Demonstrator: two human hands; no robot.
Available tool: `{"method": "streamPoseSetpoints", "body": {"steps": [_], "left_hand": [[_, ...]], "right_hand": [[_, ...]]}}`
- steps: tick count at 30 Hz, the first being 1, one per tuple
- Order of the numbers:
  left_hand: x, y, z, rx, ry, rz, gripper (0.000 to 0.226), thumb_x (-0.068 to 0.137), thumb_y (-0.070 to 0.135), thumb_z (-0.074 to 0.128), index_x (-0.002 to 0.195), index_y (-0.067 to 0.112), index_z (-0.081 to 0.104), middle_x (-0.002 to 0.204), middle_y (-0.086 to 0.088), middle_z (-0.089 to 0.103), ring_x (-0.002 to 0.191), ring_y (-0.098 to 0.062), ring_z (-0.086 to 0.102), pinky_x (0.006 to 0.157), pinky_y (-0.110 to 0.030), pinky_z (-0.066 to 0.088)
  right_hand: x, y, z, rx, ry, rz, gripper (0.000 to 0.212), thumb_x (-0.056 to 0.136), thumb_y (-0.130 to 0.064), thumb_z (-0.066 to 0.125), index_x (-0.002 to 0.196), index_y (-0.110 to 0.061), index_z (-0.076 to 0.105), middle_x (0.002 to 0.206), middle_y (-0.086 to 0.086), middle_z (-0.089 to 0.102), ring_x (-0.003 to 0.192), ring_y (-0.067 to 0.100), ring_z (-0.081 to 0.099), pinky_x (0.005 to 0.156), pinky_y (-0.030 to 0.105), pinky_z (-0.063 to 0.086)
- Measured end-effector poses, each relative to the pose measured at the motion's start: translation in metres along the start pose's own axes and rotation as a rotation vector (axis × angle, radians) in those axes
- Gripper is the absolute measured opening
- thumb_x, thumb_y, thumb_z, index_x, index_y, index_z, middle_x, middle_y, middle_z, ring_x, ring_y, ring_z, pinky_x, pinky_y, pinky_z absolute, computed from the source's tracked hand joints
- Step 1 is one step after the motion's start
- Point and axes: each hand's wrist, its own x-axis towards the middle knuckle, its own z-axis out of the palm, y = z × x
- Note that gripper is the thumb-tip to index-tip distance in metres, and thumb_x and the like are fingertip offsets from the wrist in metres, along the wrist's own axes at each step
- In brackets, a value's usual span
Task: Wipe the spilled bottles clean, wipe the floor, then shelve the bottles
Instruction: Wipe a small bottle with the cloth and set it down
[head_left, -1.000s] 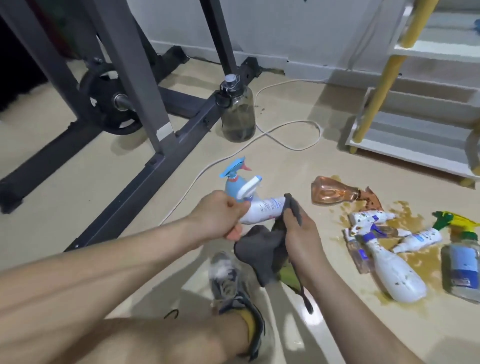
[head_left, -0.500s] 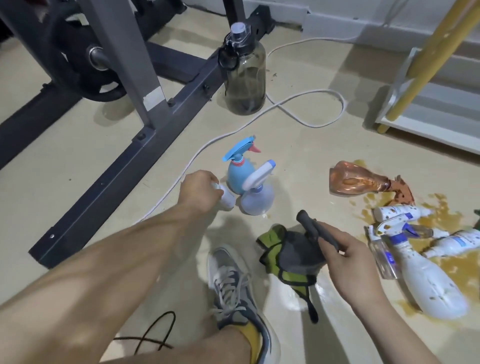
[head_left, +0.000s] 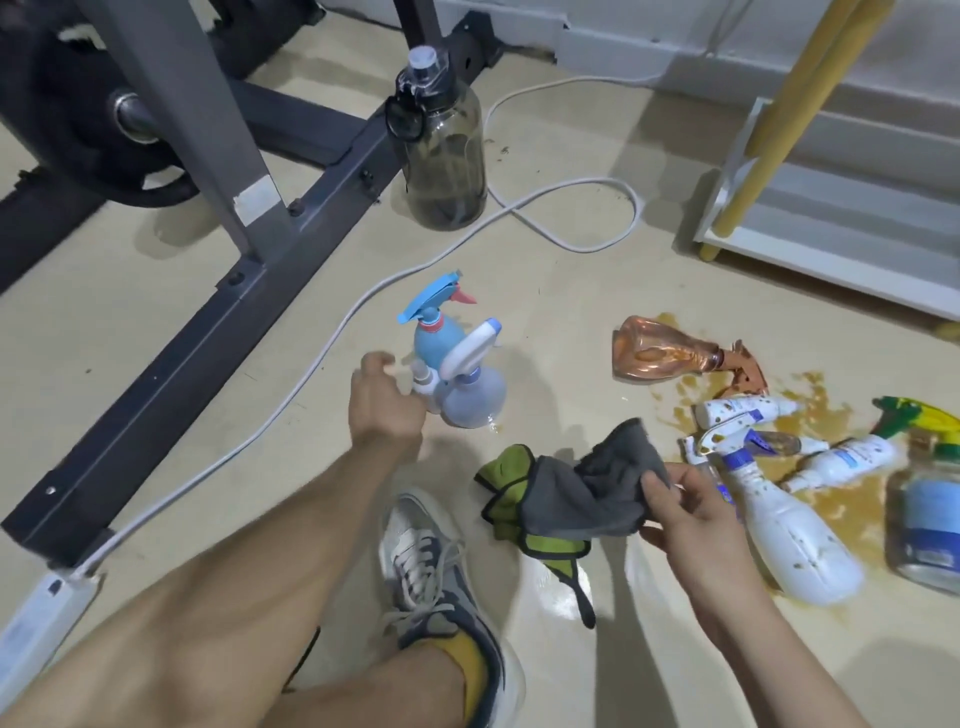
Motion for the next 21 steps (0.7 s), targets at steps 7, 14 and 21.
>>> {"method": "streamPoseSetpoints", "body": {"steps": [7, 14, 21], "left_hand": [[-0.150, 0.064, -0.003, -0.684, -0.663, -0.139, 0.008, 0.083, 0.021, 0.064, 0.083, 0.018, 0.073, 0.074, 0.000, 0.062, 0.073, -0.016, 0.057, 0.068, -0.030, 0.051], [-0.226, 0.125, -0.045, -0.590, -0.645, 0.401, 0.026, 0.090, 0.022, 0.066, 0.064, 0.021, 0.062, 0.060, 0.007, 0.050, 0.061, -0.009, 0.044, 0.060, -0.024, 0.036], [-0.295, 0.189, -0.088, -0.424, -0.779, 0.748, 0.018, 0.089, 0.033, 0.066, 0.079, 0.018, 0.063, 0.060, 0.006, 0.049, 0.060, -0.014, 0.041, 0.057, -0.028, 0.031]], "right_hand": [[-0.041, -0.052, -0.024, 0.103, -0.197, -0.064, 0.007, 0.099, -0.013, 0.056, 0.104, -0.015, 0.060, 0.079, 0.025, 0.067, 0.073, 0.031, 0.058, 0.075, 0.046, 0.045], [-0.110, -0.114, -0.089, 0.023, -0.315, -0.182, 0.020, 0.093, -0.030, 0.063, 0.105, -0.018, 0.073, 0.092, 0.015, 0.075, 0.079, 0.032, 0.070, 0.070, 0.035, 0.048], [-0.181, -0.113, -0.192, -0.188, -0.118, -0.404, 0.040, 0.066, -0.046, 0.083, 0.059, -0.010, 0.066, 0.087, 0.005, 0.061, 0.077, 0.011, 0.059, 0.076, 0.030, 0.043]]}}
